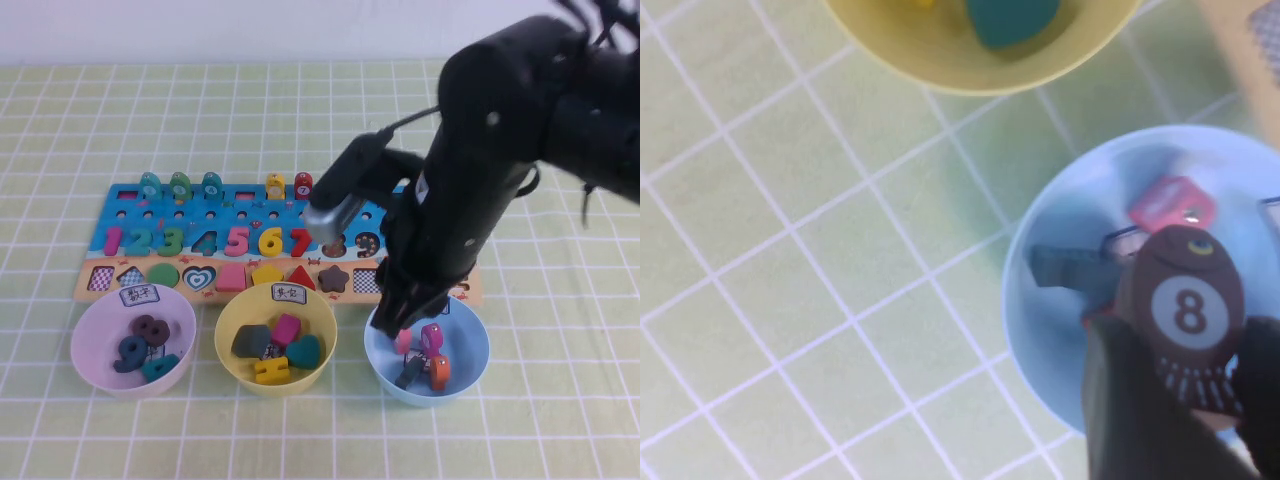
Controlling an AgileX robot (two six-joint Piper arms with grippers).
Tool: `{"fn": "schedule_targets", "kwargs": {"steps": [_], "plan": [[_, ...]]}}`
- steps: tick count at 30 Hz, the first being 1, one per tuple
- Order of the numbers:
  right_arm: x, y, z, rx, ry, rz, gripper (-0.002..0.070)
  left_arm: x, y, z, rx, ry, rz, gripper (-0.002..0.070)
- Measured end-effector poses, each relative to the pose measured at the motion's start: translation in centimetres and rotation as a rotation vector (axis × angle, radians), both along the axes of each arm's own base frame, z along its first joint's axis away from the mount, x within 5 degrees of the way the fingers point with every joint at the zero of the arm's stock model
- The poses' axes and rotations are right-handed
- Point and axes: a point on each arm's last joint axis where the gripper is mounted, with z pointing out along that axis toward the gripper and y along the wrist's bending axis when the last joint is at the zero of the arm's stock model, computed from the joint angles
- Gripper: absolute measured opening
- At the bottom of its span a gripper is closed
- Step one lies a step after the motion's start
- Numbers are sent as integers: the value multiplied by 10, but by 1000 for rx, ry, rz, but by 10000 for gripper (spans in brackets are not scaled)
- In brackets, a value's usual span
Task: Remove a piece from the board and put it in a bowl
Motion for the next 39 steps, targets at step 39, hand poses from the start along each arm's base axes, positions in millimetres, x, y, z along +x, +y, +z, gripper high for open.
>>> {"fn": "schedule_targets", "kwargs": {"steps": [39], "plan": [[21, 12, -51, -107, 69, -65, 247, 0, 0, 0, 0, 0, 0, -5]]}}
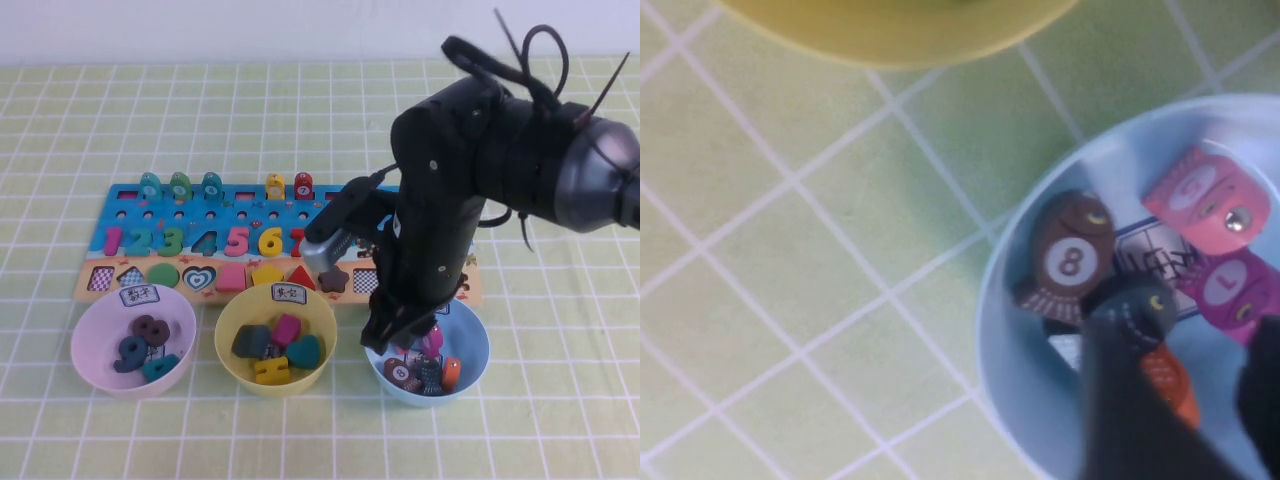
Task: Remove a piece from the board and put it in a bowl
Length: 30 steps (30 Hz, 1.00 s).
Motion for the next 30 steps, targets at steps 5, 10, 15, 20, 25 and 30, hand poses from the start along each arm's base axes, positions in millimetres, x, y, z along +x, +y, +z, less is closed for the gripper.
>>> {"fn": "schedule_targets", "kwargs": {"steps": [5, 10, 15, 20, 25, 30], "plan": [[-12, -6, 33, 89, -39, -8, 28, 0, 0, 0, 0, 0, 0, -5], [-30, -18, 80, 221, -161, 5, -11, 0, 0, 0, 0, 0, 0, -5], [-65, -39, 105, 401, -263, 23, -15, 0, 0, 0, 0, 0, 0, -5], [-108, -73, 108, 551, -374, 13, -16, 0, 0, 0, 0, 0, 0, -5], [-154, -111, 131, 718, -528, 2, -16, 0, 0, 0, 0, 0, 0, -5], [-188, -144, 145, 763, -631, -11, -16, 0, 0, 0, 0, 0, 0, -5]]}}
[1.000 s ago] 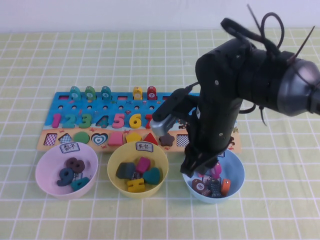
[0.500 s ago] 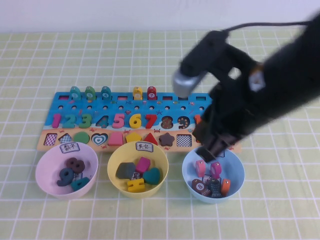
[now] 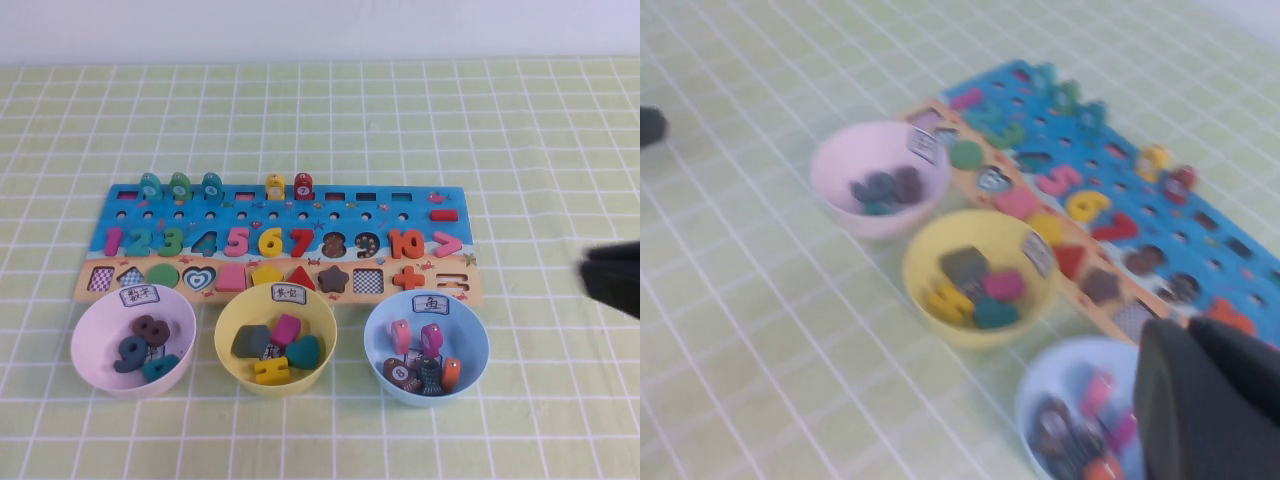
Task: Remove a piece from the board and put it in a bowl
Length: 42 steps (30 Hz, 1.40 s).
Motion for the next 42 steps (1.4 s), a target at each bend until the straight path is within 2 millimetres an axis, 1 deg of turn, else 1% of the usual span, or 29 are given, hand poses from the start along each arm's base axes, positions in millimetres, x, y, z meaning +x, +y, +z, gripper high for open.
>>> {"fn": "schedule_targets", "kwargs": {"steps": [3, 6, 8, 12, 15, 18, 20, 24, 26, 28, 33, 37, 42], "plan": [[-18, -22, -2, -40, 4, -54, -17, 0, 0, 0, 0, 0, 0, -5], [-32, -38, -8, -60, -10, -81, -17, 0, 0, 0, 0, 0, 0, -5], [-36, -45, -13, -65, -40, -95, -17, 0, 0, 0, 0, 0, 0, -5], [-44, -55, -29, -8, -152, -116, -17, 0, 0, 0, 0, 0, 0, -5], [-49, -59, -47, 52, -219, -119, -17, 0, 0, 0, 0, 0, 0, -5], [-52, -62, -74, 83, -250, -122, -17, 0, 0, 0, 0, 0, 0, -5], [-54, -64, -94, 120, -229, -139, -17, 0, 0, 0, 0, 0, 0, -5], [-54, -68, -131, 198, -151, -222, -17, 0, 0, 0, 0, 0, 0, -5], [-53, -72, -148, 219, -150, -278, -17, 0, 0, 0, 0, 0, 0, -5], [-53, -76, -160, 259, -196, -337, -17, 0, 0, 0, 0, 0, 0, -5], [-56, -88, -175, 344, -349, -499, -17, 0, 0, 0, 0, 0, 0, -5], [-53, -95, -183, 326, -386, -648, -17, 0, 0, 0, 0, 0, 0, -5], [-52, -102, -184, 319, -401, -771, -17, 0, 0, 0, 0, 0, 0, -5]]}}
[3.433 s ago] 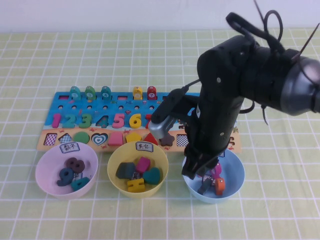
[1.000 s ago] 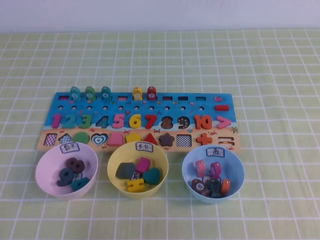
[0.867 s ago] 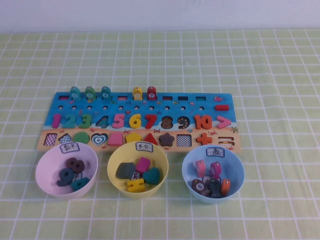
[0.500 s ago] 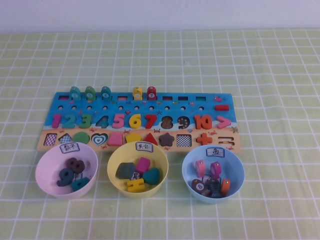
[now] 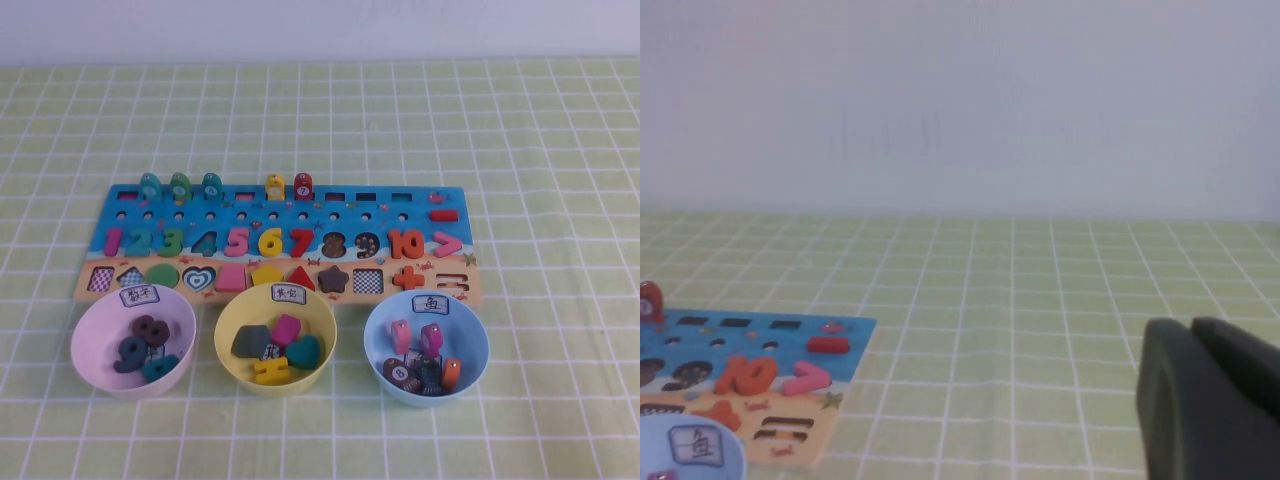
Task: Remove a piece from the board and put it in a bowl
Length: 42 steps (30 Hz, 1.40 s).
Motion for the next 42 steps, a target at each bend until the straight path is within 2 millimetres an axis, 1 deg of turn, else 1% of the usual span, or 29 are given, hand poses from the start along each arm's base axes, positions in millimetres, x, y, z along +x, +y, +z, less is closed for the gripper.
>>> {"fn": "schedule_targets", "kwargs": {"steps": [4, 9, 13, 15, 21, 26, 31, 42], "plan": [[0, -2, -6, 40, 73, -28, -17, 0, 0, 0, 0, 0, 0, -5], [-1, -3, -16, 44, 173, -41, -17, 0, 0, 0, 0, 0, 0, -5], [1, -2, -30, 51, 193, -36, -17, 0, 0, 0, 0, 0, 0, -5], [2, -2, -32, 68, 198, -33, -17, 0, 0, 0, 0, 0, 0, -5], [1, -4, -35, 127, 224, -82, -17, 0, 0, 0, 0, 0, 0, -5], [0, -8, -40, 121, 285, -159, -17, 0, 0, 0, 0, 0, 0, -5], [-1, -7, -42, 96, 308, -156, -17, 0, 0, 0, 0, 0, 0, -5], [-1, -6, -43, 107, 313, -135, -17, 0, 0, 0, 0, 0, 0, -5]]}}
